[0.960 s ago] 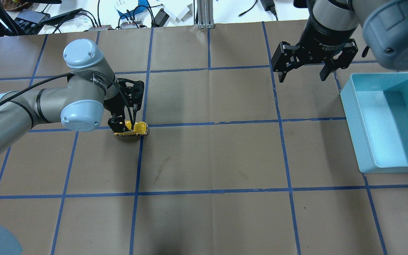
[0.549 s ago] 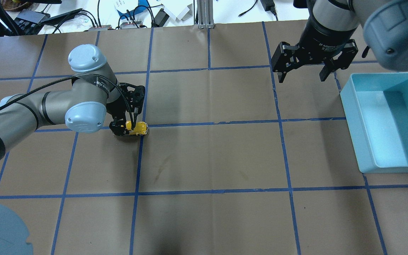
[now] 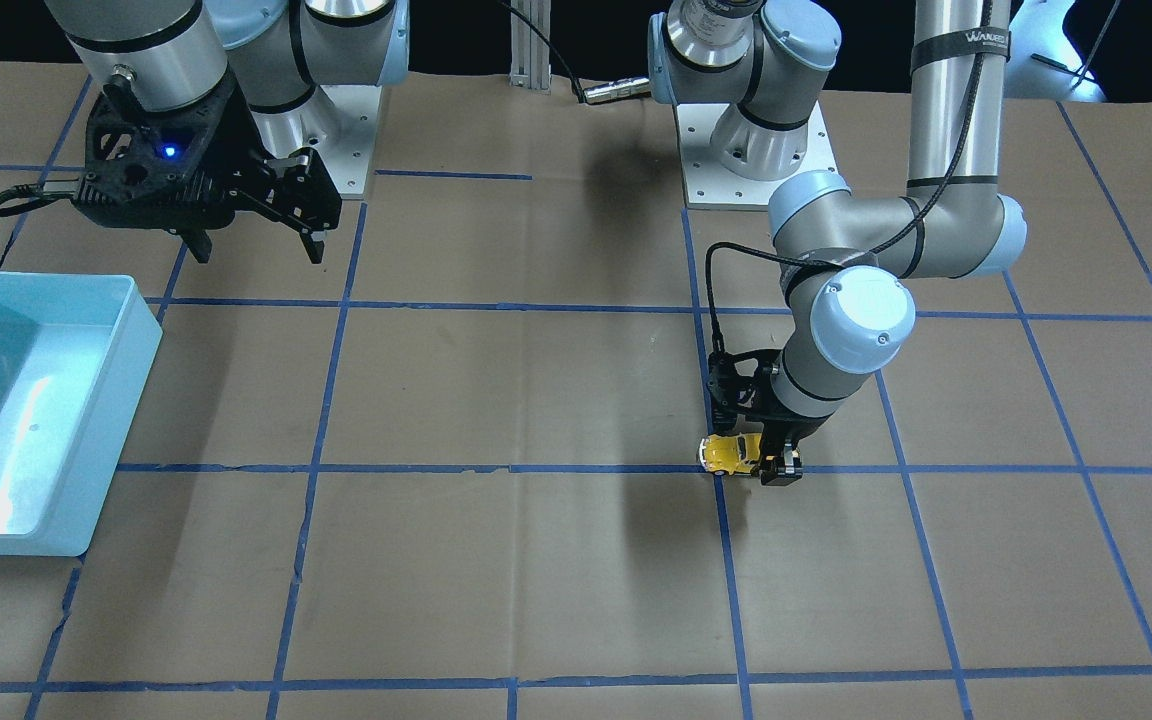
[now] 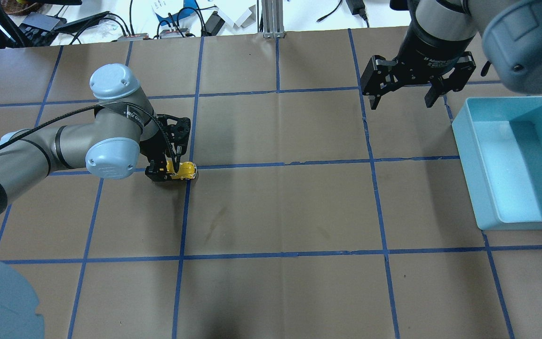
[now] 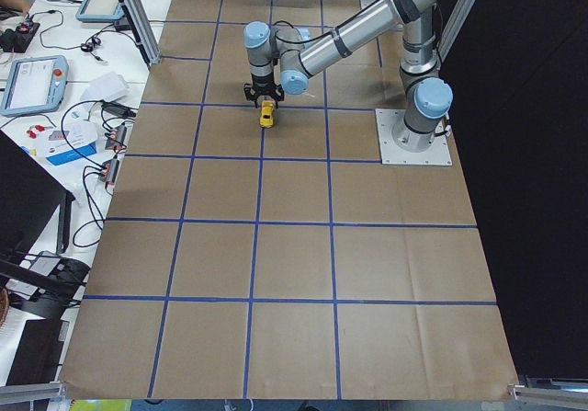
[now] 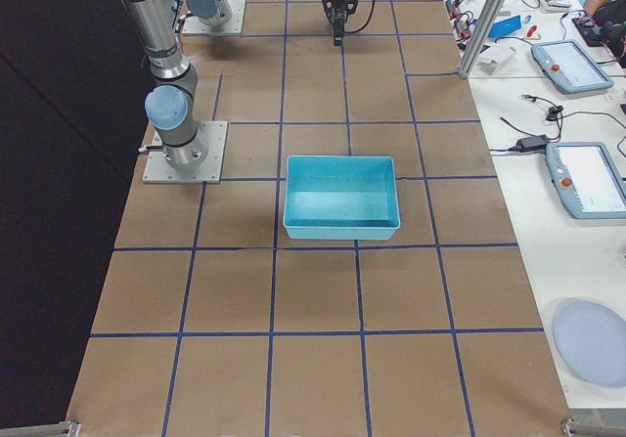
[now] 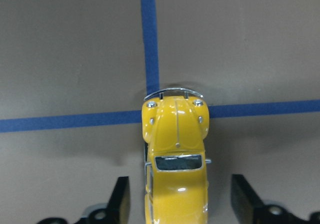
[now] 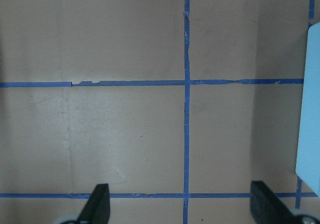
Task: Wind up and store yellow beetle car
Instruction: 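Press the car down and drag it backward, away from the blue bin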
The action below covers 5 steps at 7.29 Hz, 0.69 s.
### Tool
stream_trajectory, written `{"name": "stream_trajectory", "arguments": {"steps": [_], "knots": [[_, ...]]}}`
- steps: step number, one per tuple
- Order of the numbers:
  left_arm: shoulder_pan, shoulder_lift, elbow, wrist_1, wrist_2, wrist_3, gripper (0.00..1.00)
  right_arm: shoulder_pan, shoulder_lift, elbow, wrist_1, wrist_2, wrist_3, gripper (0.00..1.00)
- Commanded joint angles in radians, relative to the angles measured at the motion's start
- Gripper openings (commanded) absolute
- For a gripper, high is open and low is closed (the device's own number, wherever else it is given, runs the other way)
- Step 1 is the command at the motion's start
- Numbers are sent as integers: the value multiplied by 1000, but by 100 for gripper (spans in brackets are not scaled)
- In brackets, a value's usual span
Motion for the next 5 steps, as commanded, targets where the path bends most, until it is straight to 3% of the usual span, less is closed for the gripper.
{"name": "stream_trajectory", "arguments": {"steps": [1,2,4,5], "knots": [[2,0,-11,4,-2,1,63,0,1,0,-1,3,0,100],[0,-2,-10,4,-5,-2,62,0,1,0,-1,1,0,100],[2,1,-1,4,-5,-2,41,0,0,0,-1,0,0,100],[-3,16,-8,5,-15,-5,39,0,0,0,-1,0,0,100]]}}
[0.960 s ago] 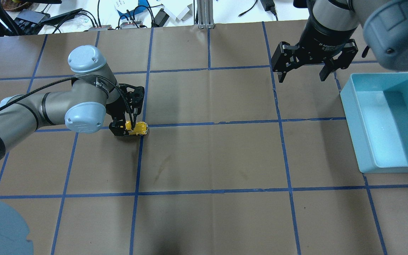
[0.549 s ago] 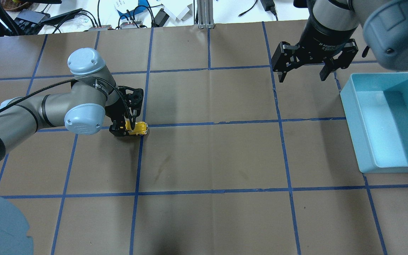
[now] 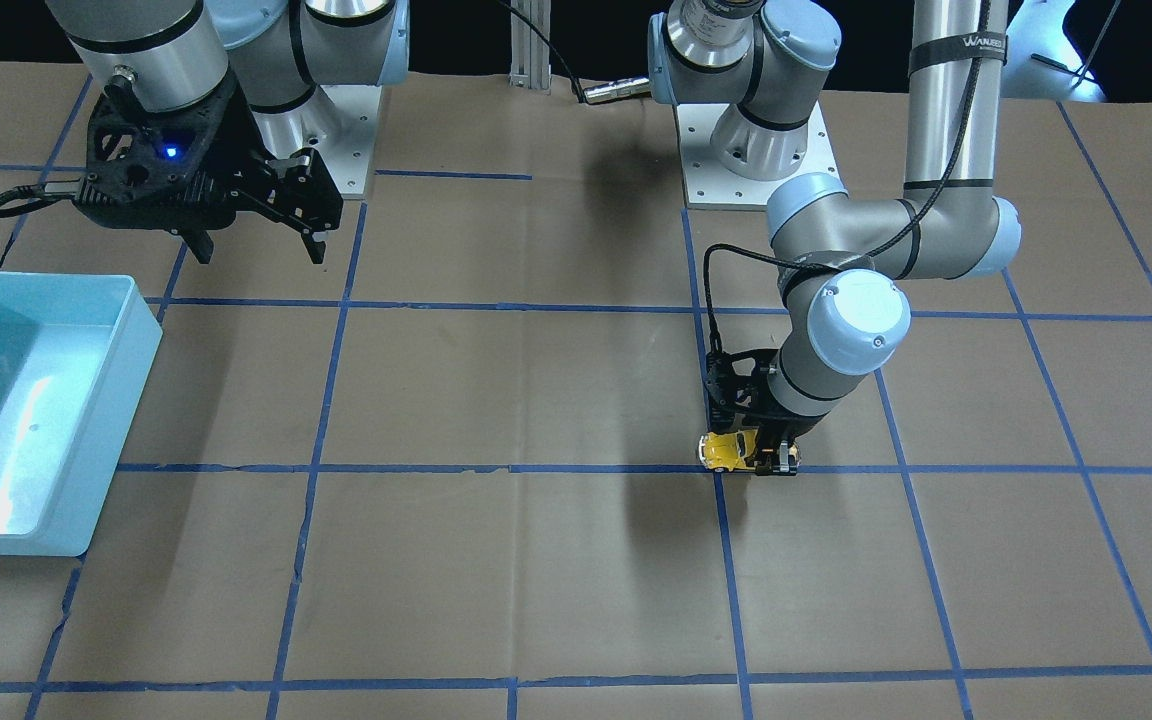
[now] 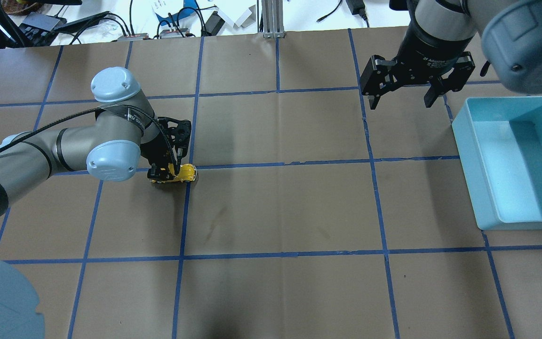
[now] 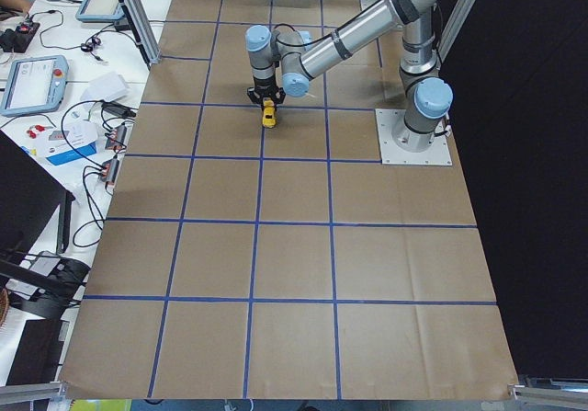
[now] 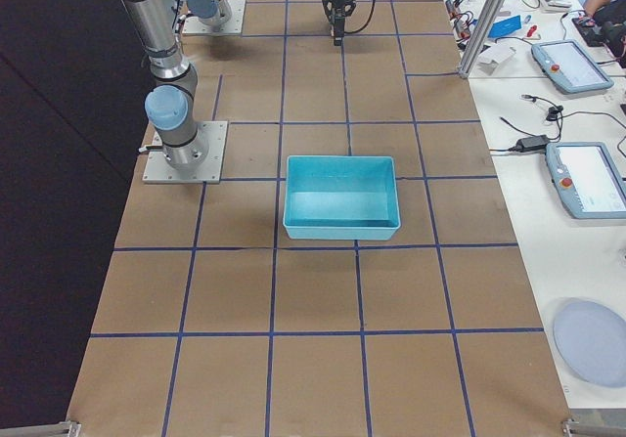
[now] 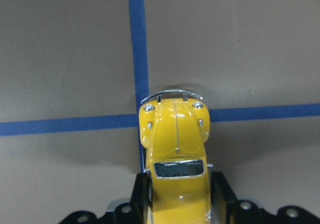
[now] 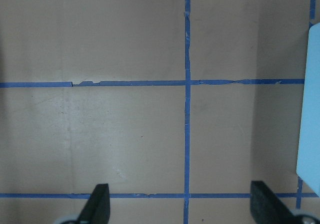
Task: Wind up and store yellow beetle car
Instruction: 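Press the car down and drag it backward, away from the blue bin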
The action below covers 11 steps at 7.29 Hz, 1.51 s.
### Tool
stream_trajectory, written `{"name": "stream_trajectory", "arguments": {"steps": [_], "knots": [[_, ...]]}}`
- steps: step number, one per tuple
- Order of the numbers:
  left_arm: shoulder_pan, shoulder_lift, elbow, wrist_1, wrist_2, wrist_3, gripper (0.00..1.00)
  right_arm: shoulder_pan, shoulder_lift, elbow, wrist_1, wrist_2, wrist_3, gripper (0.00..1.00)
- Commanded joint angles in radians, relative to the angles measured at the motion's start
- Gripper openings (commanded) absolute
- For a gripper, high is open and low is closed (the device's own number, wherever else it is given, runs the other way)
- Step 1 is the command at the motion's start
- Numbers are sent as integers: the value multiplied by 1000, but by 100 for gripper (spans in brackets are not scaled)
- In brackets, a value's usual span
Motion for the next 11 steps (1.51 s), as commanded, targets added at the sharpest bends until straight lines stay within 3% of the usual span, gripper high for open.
{"name": "stream_trajectory", "arguments": {"steps": [1,3,4,5,8,11], "knots": [[-13,15,1,1,-36,-12,37,0,-1,0,0,-1,0,100],[-24,37,-5,-8,-63,-26,36,0,-1,0,0,-1,0,100],[-36,55,-8,-16,-156,-87,36,0,-1,0,0,-2,0,100],[-50,61,-17,-13,-187,-101,36,0,-1,0,0,-1,0,100],[-32,46,-19,-4,-177,21,36,0,-1,0,0,-1,0,100],[-29,32,-19,-1,-168,23,36,0,-1,0,0,-1,-2,100]]}}
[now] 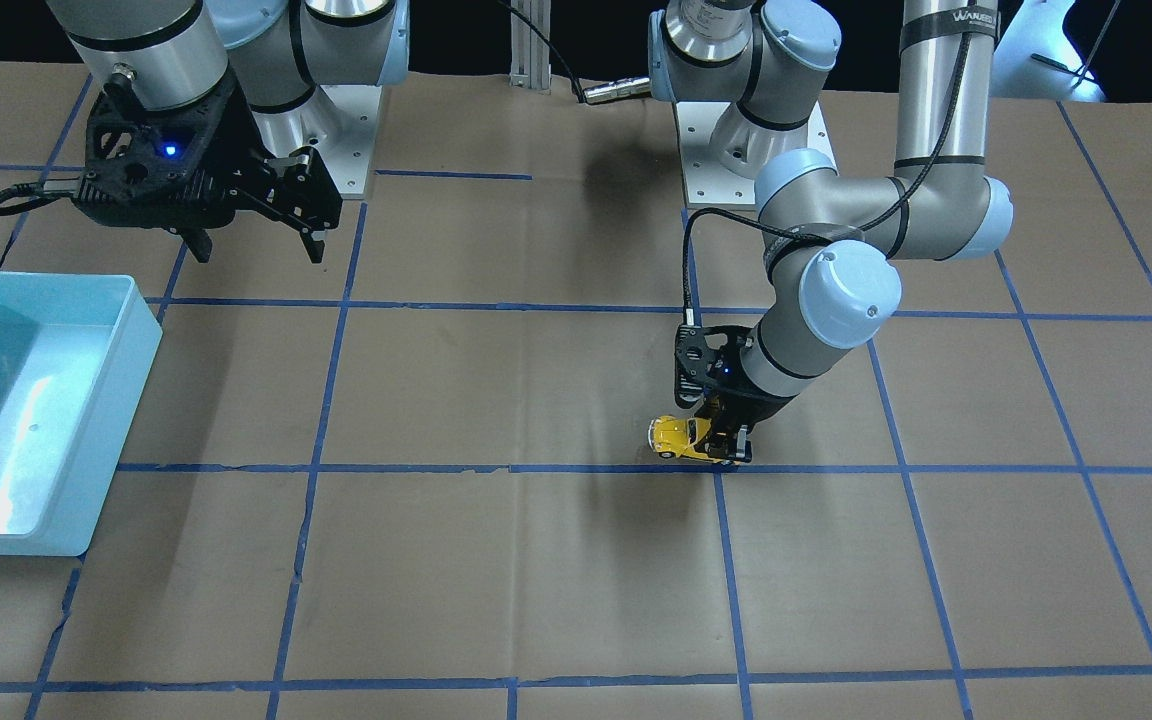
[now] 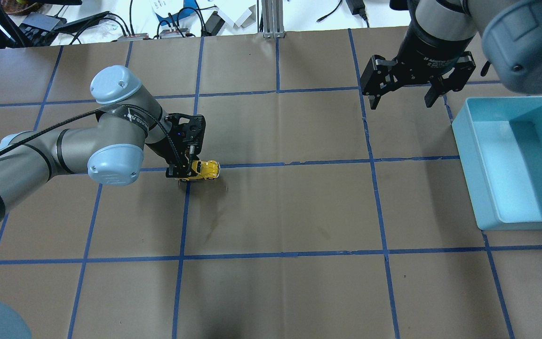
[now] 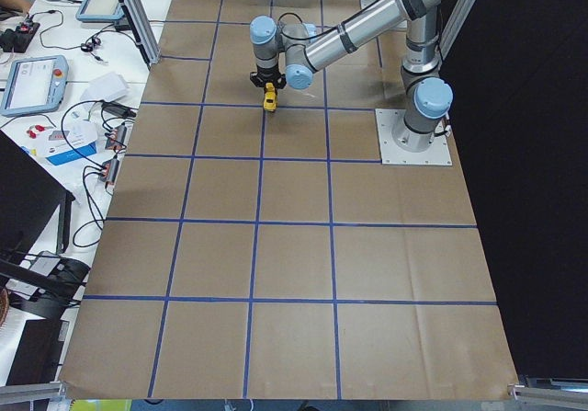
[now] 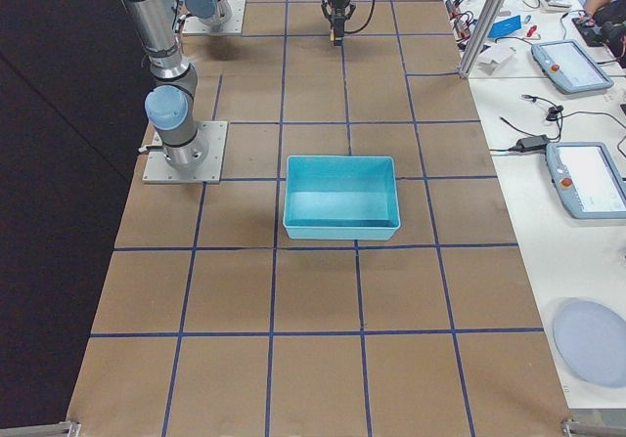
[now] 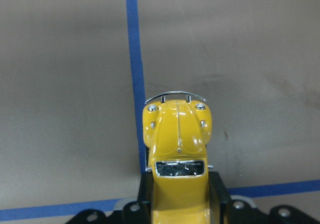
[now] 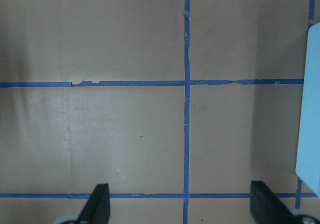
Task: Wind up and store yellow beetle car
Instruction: 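Press the car down and drag it backward, away from the blue bin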
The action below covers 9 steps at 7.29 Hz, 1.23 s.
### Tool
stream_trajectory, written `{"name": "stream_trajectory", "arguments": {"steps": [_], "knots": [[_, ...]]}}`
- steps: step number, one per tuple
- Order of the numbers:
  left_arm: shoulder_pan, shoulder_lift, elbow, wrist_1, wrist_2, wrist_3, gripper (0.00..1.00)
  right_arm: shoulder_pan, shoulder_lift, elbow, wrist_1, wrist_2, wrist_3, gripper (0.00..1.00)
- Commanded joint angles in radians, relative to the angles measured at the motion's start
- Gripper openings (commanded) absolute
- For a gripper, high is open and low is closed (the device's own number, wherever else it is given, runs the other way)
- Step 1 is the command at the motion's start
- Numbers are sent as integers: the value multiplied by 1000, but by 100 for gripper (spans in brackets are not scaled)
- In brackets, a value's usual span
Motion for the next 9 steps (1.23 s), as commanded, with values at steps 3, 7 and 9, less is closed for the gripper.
{"name": "stream_trajectory", "arguments": {"steps": [3,7,9], "knots": [[6,-10,-1,1,74,-38,36,-2,0,0,0,0,-2,100],[15,-12,-2,10,79,-40,36,-2,0,0,0,-1,-2,100],[17,-12,-10,25,80,-34,36,-2,0,0,0,-1,-2,100]]}}
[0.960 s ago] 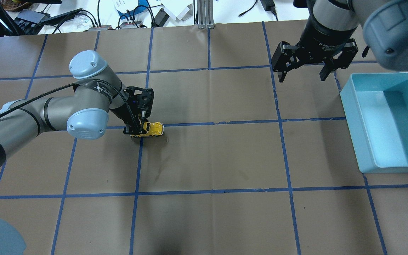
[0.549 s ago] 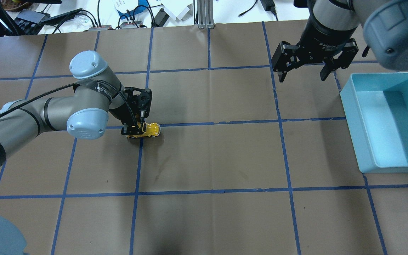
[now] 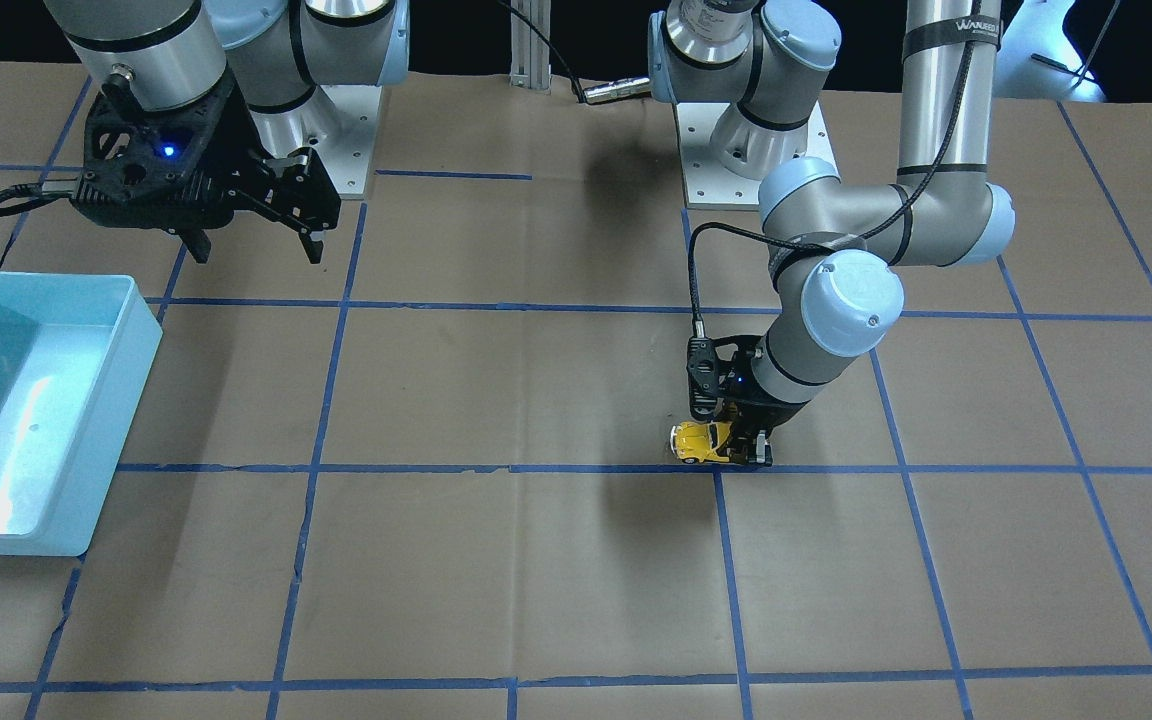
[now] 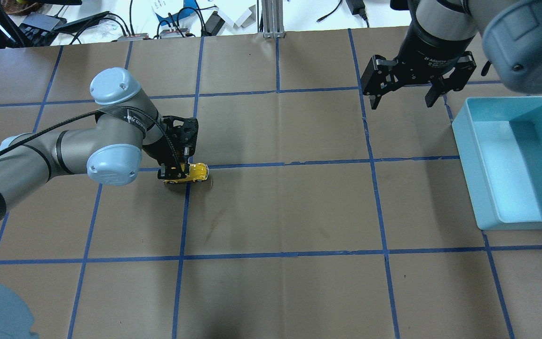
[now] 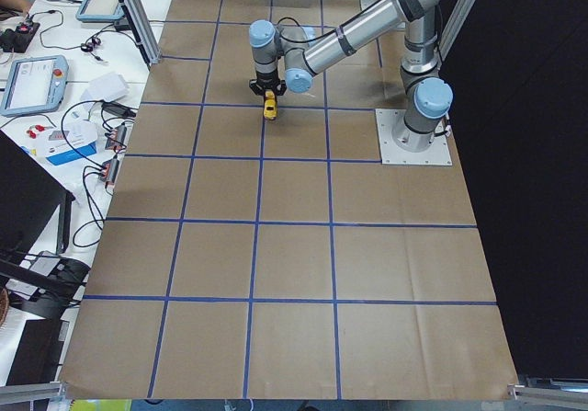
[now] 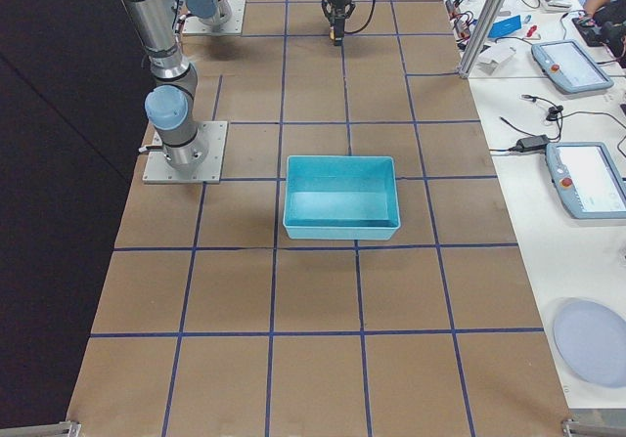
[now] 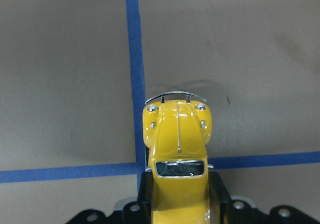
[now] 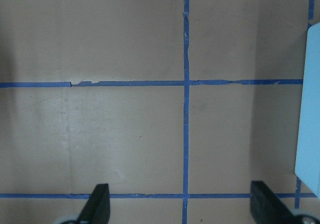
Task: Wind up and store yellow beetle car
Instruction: 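Press the car down and drag it backward, away from the blue bin, then keep dragging the held car backward along the table with the left gripper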
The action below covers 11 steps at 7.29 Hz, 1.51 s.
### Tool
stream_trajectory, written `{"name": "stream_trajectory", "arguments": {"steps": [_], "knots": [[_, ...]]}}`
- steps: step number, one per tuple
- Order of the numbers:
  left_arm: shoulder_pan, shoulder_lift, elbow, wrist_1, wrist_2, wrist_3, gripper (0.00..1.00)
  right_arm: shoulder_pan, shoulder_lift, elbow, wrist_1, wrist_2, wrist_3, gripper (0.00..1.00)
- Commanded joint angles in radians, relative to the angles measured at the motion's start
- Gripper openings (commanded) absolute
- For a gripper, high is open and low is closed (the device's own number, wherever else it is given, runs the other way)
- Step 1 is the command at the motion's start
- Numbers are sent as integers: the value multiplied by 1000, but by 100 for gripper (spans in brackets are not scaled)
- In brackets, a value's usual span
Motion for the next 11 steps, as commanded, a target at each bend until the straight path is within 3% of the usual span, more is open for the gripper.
{"name": "stream_trajectory", "arguments": {"steps": [1,11], "knots": [[1,0,-27,47,1,4,36,0,-1,0,0,0,2,100],[95,2,-52,71,-1,54,36,0,1,0,0,0,2,100]]}}
